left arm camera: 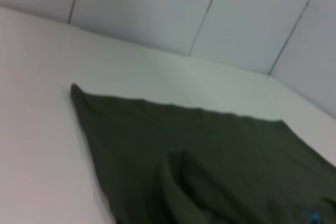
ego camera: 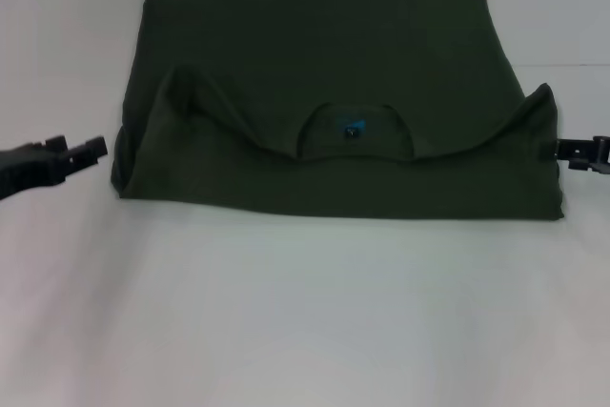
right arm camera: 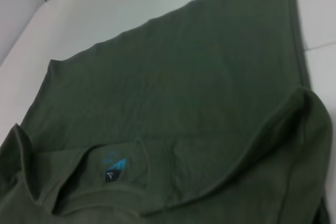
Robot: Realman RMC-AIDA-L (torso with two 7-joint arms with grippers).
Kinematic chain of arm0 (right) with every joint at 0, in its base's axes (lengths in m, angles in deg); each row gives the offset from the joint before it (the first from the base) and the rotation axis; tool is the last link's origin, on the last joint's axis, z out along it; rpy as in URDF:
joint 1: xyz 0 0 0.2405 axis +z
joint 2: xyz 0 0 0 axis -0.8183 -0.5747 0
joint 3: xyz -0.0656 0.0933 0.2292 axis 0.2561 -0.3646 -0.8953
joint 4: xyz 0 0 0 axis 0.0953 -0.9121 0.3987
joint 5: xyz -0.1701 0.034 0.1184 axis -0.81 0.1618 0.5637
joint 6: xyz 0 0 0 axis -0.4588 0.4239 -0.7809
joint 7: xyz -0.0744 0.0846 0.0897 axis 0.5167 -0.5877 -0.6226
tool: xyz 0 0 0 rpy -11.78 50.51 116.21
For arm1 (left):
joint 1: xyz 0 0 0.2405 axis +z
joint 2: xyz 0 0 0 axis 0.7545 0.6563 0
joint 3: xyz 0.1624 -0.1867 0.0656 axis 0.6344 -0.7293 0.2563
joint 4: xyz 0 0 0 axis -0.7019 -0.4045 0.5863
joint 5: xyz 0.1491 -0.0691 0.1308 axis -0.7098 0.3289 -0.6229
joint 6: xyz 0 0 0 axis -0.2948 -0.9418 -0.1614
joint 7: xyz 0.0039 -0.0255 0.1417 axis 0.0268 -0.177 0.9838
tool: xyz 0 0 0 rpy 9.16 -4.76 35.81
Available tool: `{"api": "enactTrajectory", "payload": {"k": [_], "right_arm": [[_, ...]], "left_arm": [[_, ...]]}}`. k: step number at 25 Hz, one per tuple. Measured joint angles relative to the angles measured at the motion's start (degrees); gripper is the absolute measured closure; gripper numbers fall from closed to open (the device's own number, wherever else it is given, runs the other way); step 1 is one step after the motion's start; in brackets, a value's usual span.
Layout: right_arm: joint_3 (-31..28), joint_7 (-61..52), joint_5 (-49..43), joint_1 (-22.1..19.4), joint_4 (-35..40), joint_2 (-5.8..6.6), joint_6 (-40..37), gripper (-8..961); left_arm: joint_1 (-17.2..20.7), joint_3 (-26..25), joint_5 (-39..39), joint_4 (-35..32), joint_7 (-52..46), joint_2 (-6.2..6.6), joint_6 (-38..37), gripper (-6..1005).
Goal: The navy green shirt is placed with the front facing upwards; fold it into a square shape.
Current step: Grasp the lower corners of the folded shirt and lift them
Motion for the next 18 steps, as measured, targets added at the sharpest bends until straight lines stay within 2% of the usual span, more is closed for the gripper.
{"api": "enactTrajectory", "payload": {"k": [6, 9, 14, 18], "right_arm": [[-0.3, 0.1, 0.1, -0.6, 0.0, -0.36, -0.1, 246], [-0.3, 0.1, 0.7, -0.6, 0.1, -0.56, -0.4, 246], [-0.4, 0.2, 2.0, -0.6, 0.1, -0.64, -0.6, 247], [-0.5, 0.0, 2.1, -0.6, 0.1, -0.69, -0.7, 246]], "left_arm": [[-1.4, 0.4, -2.0, 4.2, 4.7, -0.04, 1.3, 316], [-2.8, 1.8, -2.1, 6.8, 6.8, -0.05, 4.3, 316], [-3.4, 9.3, -2.1, 8.0, 9.1, -0.41, 13.5, 316], [-4.2, 12.1, -2.4, 9.2, 10.5, -0.49, 17.7, 315]]}}
